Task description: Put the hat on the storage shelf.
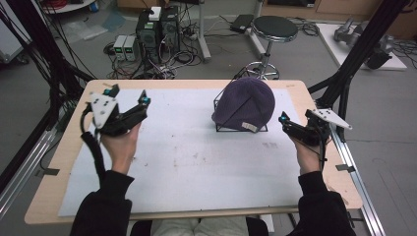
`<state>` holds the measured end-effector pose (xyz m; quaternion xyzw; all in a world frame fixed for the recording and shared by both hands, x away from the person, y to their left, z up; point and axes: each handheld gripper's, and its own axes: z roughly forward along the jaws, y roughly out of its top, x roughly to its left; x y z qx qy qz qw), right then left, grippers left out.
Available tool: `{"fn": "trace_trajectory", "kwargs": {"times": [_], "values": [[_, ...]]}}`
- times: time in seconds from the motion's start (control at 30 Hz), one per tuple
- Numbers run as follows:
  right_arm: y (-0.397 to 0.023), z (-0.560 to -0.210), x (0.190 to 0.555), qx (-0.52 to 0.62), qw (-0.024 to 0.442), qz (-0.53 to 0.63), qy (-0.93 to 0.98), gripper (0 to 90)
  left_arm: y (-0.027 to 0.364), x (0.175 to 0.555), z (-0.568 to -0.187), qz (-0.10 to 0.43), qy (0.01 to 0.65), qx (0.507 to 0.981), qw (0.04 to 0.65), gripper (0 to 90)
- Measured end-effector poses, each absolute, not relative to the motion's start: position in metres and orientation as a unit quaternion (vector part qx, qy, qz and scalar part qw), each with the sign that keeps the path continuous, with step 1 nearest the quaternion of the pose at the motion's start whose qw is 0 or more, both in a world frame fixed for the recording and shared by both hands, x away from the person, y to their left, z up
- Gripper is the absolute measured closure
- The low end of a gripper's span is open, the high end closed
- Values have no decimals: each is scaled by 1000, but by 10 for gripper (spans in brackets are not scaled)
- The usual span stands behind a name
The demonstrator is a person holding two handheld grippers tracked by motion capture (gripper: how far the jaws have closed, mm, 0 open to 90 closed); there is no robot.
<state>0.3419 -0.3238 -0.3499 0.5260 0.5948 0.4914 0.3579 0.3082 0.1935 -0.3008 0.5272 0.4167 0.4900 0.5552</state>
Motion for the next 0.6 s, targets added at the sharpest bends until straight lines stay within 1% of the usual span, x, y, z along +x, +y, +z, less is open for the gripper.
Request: {"fn": "trace_trajectory", "kwargs": {"times": [0.17,0.27,0.4,0.5,0.6], "values": [[-326,-361,329,525,368,491,590,96,228,290,-310,506,428,513,546,188],[-324,-369,323,523,382,485,588,97,243,286,-321,507,431,521,533,170],[-319,-378,315,511,395,488,586,96,258,281,-344,500,450,533,514,156],[-316,-385,310,514,391,498,578,97,270,278,-366,494,471,527,507,156],[-315,-392,308,515,391,498,578,96,277,274,-379,492,480,520,506,156]]}}
